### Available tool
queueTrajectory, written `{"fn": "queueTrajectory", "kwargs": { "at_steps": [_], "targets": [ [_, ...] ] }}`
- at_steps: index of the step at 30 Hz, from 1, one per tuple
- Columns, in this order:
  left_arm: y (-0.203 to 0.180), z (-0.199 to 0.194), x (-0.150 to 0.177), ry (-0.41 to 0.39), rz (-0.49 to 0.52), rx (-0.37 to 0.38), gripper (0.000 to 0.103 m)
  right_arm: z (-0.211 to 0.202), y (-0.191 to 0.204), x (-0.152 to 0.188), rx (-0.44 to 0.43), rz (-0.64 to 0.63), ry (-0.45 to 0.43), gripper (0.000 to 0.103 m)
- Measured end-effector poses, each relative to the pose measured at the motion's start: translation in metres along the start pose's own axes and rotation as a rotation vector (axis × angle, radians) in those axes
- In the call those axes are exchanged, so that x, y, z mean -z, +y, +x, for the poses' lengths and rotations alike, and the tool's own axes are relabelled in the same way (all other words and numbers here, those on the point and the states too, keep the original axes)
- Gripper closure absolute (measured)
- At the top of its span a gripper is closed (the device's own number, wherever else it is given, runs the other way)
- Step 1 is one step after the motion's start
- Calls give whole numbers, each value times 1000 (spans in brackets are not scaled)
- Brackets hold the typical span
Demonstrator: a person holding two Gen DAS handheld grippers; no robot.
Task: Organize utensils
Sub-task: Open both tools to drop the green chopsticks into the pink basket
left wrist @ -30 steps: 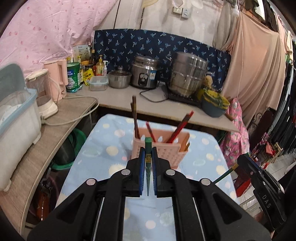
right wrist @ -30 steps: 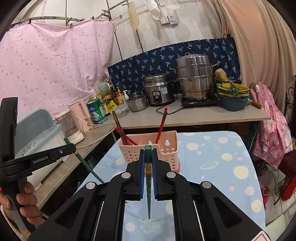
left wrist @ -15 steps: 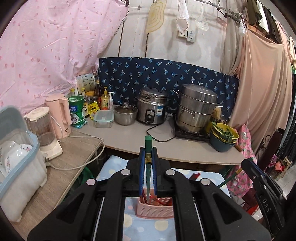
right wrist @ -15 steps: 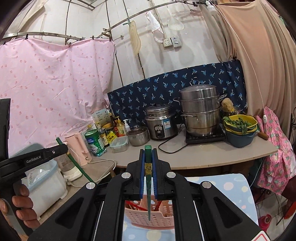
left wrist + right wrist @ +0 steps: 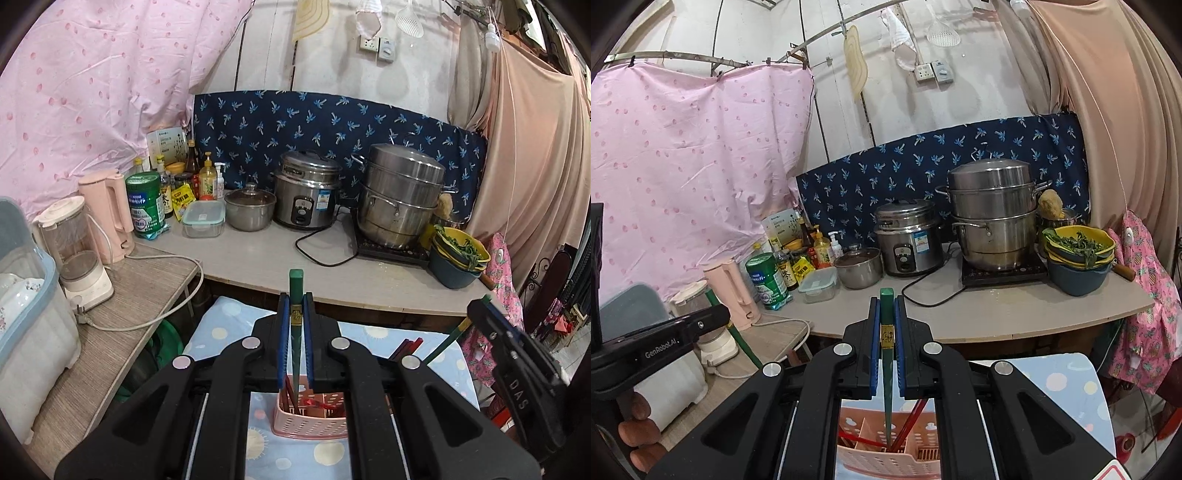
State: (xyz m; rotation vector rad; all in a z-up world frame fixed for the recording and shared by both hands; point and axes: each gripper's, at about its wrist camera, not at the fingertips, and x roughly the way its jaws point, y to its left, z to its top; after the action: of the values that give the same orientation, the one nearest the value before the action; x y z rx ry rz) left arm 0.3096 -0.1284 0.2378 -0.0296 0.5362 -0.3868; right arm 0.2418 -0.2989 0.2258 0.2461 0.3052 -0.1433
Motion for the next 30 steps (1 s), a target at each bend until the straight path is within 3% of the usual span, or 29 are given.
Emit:
{"fn": "queueTrajectory", "kwargs": {
  "at_steps": [7, 12, 14, 18, 25, 28, 30],
  "targets": [
    [3, 18, 14, 41, -3, 4, 96, 29, -5, 25, 5, -1, 84, 96],
    [6, 23, 19, 46, -14, -5, 95, 35, -5, 32, 17, -6, 97, 95],
    [7, 23, 20, 47, -17, -4, 90, 34, -6, 32, 17, -5, 96, 92],
    [8, 21, 24, 44, -10, -19, 70, 29, -7, 33, 19, -3, 89, 87],
    [6, 12, 37, 35, 25, -57, 66, 13, -5, 38, 19, -22, 89, 72],
    [5, 7, 46, 34, 39, -80, 52, 4, -3, 43, 17, -29, 96, 65],
    [5, 3, 52, 34, 49, -94, 51, -2, -2, 48, 17, -37, 101, 64]
  ]
}}
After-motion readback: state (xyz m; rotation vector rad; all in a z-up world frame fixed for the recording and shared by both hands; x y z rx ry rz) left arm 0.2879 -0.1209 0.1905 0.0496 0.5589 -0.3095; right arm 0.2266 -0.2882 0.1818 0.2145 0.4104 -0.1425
